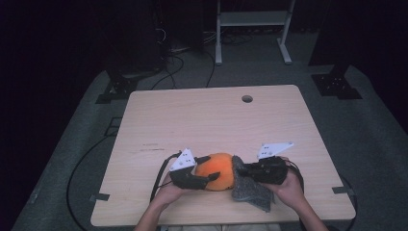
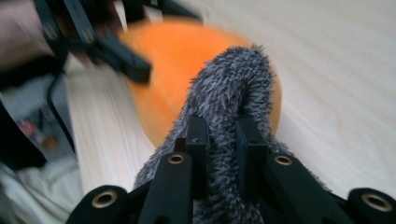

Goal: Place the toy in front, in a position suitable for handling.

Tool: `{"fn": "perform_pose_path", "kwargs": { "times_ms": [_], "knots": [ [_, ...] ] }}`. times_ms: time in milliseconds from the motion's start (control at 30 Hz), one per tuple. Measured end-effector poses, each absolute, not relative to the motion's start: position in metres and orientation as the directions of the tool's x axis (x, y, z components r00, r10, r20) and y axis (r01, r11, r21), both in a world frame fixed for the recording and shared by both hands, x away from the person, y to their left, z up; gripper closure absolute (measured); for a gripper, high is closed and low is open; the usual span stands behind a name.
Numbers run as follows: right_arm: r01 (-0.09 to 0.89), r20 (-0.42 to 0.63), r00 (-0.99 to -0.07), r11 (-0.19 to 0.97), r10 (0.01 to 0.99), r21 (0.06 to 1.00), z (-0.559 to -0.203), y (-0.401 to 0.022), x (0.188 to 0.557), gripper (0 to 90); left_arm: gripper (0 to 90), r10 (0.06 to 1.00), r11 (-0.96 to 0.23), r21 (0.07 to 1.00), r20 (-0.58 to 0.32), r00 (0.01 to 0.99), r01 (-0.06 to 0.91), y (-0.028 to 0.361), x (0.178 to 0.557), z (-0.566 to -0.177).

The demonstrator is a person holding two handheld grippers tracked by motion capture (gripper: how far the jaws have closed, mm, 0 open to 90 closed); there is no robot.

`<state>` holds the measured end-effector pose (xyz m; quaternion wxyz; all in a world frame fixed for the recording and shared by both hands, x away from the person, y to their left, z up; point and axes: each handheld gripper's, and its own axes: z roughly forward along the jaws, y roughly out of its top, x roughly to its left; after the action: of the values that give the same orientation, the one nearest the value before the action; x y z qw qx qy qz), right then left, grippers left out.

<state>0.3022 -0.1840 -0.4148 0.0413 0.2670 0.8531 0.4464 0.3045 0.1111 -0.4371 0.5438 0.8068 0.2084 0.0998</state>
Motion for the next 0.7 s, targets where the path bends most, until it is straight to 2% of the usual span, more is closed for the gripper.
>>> {"fn": "perform_pose_path", "kwargs": {
  "times_ms": [67,200,433,700],
  "knots": [
    [0.455,0.206,-0.847,0.466,0.491,0.759,-0.422,-0.185,0.304,77.5,32.7,0.446,-0.319,0.919,-0.072,0.892,0.233,0.114,0.304,-0.438],
    [0.490,0.193,-0.830,0.517,0.524,0.702,-0.432,-0.193,0.305,77.5,32.7,0.449,-0.302,0.921,-0.091,0.889,0.247,0.117,0.306,-0.439],
    [0.440,0.196,-0.849,0.449,0.491,0.778,-0.413,-0.188,0.300,77.4,32.8,0.454,-0.298,0.919,-0.100,0.885,0.257,0.120,0.307,-0.440],
    [0.519,0.229,-0.820,0.514,0.524,0.683,-0.437,-0.192,0.308,77.3,32.6,0.481,-0.258,0.918,-0.148,0.864,0.301,0.131,0.312,-0.441]
  ]
}}
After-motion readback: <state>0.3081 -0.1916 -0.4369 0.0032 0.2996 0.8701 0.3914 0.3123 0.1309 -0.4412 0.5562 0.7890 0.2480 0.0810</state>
